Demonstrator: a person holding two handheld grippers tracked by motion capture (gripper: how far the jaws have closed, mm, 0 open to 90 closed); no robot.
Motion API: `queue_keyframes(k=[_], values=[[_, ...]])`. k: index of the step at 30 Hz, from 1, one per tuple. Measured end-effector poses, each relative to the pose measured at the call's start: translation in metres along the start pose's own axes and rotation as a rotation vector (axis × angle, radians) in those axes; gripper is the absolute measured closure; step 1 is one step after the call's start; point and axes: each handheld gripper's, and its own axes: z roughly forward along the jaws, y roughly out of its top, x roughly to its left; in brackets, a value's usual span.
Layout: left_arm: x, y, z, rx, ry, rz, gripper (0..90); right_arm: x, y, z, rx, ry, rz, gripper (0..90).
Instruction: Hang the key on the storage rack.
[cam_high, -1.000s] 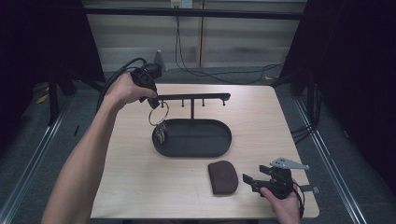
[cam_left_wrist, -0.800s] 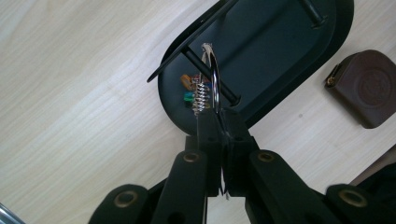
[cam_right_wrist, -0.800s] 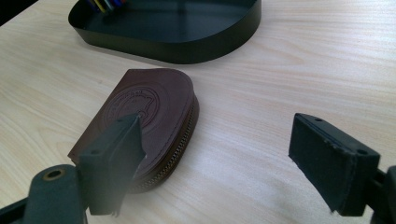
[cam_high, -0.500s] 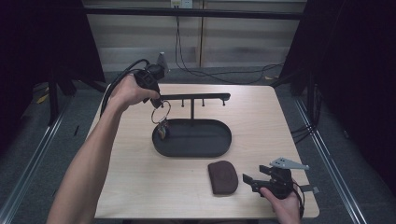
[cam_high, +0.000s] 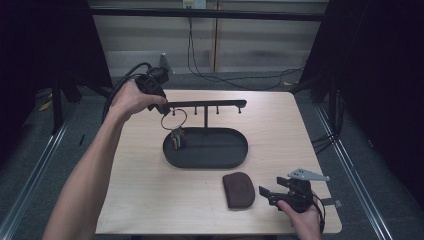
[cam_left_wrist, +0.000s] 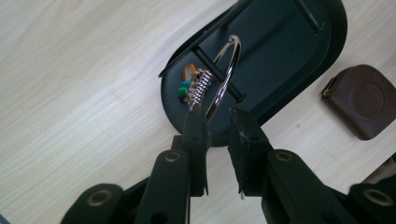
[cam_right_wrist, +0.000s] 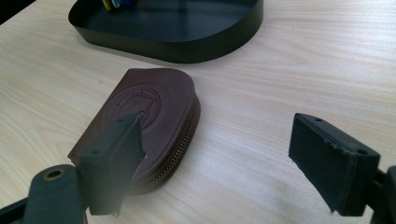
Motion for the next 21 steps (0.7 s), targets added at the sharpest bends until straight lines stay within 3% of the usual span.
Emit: queue_keyframes(k=[4,9,13,17,21], values=[[0.003,-0.01,-0.011,-0.038,-0.031,-0.005,69.2,0.001,0.0,0.0,0.001,-0.002,0.001,17.4],[0.007,-0.025,-0.017,-0.068,-0.055,-0.007,66.1,0.0,0.0,0.001,-0.003,-0.003,0.013,17.3],[0.011,-0.037,-0.015,-0.103,-0.048,-0.029,57.6,-0.001,0.0,0.0,-0.003,-0.006,0.015,17.4],[0.013,-0.048,-0.012,-0.144,-0.084,-0.024,54.2,-0.001,0.0,0.0,-0.003,-0.008,0.016,17.3],[0.011,-0.055,-0.006,-0.159,-0.076,-0.014,51.8,-0.001,0.0,0.0,-0.001,-0.007,0.013,17.4]])
